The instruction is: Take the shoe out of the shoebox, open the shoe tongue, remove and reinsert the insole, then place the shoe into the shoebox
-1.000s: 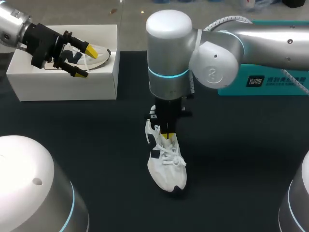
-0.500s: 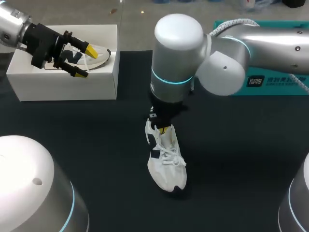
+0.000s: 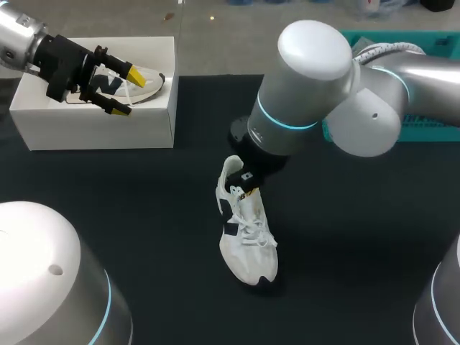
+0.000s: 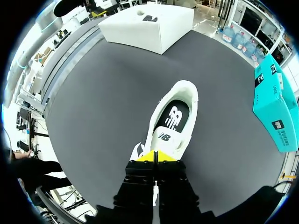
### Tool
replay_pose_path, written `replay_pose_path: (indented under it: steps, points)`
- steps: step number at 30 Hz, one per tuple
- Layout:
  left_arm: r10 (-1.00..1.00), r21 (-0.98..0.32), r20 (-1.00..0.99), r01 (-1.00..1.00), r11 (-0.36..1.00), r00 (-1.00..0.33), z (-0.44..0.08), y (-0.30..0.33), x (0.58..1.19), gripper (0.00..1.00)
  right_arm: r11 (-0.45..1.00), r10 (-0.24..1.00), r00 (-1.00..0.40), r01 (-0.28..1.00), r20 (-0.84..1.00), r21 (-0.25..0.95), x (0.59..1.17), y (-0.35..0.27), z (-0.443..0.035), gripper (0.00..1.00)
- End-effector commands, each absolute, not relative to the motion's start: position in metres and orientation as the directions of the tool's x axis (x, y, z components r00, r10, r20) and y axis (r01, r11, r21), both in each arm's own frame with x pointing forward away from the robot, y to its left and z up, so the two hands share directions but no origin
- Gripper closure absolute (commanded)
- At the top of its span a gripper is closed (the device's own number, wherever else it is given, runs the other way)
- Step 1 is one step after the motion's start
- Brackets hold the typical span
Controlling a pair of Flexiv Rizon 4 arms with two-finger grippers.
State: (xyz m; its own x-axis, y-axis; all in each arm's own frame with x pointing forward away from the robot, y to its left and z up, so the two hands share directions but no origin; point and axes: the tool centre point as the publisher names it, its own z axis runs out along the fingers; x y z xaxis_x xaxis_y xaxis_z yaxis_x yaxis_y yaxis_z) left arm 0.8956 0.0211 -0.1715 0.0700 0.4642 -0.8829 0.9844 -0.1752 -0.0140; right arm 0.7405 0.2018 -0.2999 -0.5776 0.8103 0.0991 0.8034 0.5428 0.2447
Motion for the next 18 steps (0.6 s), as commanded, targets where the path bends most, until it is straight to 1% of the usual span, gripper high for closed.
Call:
replay_pose_path:
  steps: [1,2,4,6,7,8,11,12,13,14,15,16,18]
  points:
    - [0.466,-0.014,-0.882,0.984,-0.177,0.071,-0.171,0.021,0.896,0.00,0.745,0.648,-0.758,0.611,-0.075,0.268,0.744,0.206,-0.297,1.00]
    - [0.466,-0.014,-0.882,0.984,-0.177,0.071,-0.171,0.021,0.896,0.00,0.798,0.589,-0.796,0.546,-0.139,0.257,0.746,0.206,-0.295,1.00]
    - [0.466,-0.014,-0.882,0.984,-0.177,0.071,-0.171,0.021,0.896,0.00,0.880,0.442,-0.881,0.388,-0.172,0.274,0.752,0.207,-0.292,1.00]
    - [0.466,-0.014,-0.882,0.984,-0.177,0.071,-0.171,0.021,0.896,0.00,0.923,0.354,-0.903,0.296,-0.244,0.247,0.759,0.205,-0.286,1.00]
    - [0.466,-0.014,-0.882,0.984,-0.177,0.071,-0.171,0.021,0.896,0.00,0.940,0.298,-0.922,0.237,-0.248,0.247,0.762,0.206,-0.284,1.00]
    - [0.466,-0.014,-0.882,0.984,-0.177,0.071,-0.171,0.021,0.896,0.00,0.951,0.270,-0.923,0.212,-0.274,0.224,0.765,0.206,-0.281,1.00]
    - [0.466,-0.014,-0.882,0.984,-0.177,0.071,-0.171,0.021,0.896,0.00,0.973,0.151,-0.949,0.093,-0.276,0.211,0.772,0.209,-0.277,1.00]
    - [0.466,-0.014,-0.882,0.984,-0.177,0.071,-0.171,0.021,0.896,0.00,0.977,0.099,-0.958,0.042,-0.269,0.210,0.774,0.210,-0.277,1.00]
    - [0.466,-0.014,-0.882,0.984,-0.177,0.071,-0.171,0.021,0.896,0.00,0.975,0.020,-0.968,-0.036,-0.249,0.218,0.774,0.212,-0.276,1.00]
    - [0.466,-0.014,-0.882,0.984,-0.177,0.071,-0.171,0.021,0.896,0.00,0.975,-0.055,-0.967,-0.105,-0.248,0.194,0.773,0.214,-0.277,1.00]
    - [0.466,-0.014,-0.882,0.984,-0.177,0.071,-0.171,0.021,0.896,0.00,0.981,-0.091,-0.968,-0.127,-0.232,0.146,0.774,0.214,-0.279,1.00]
    - [0.466,-0.014,-0.882,0.984,-0.177,0.071,-0.171,0.021,0.896,0.00,0.992,-0.068,-0.967,-0.093,-0.245,0.090,0.777,0.214,-0.280,1.00]
    - [0.466,-0.014,-0.882,0.984,-0.177,0.071,-0.171,0.021,0.896,0.00,0.992,-0.068,-0.967,-0.093,-0.245,0.090,0.777,0.214,-0.280,1.00]
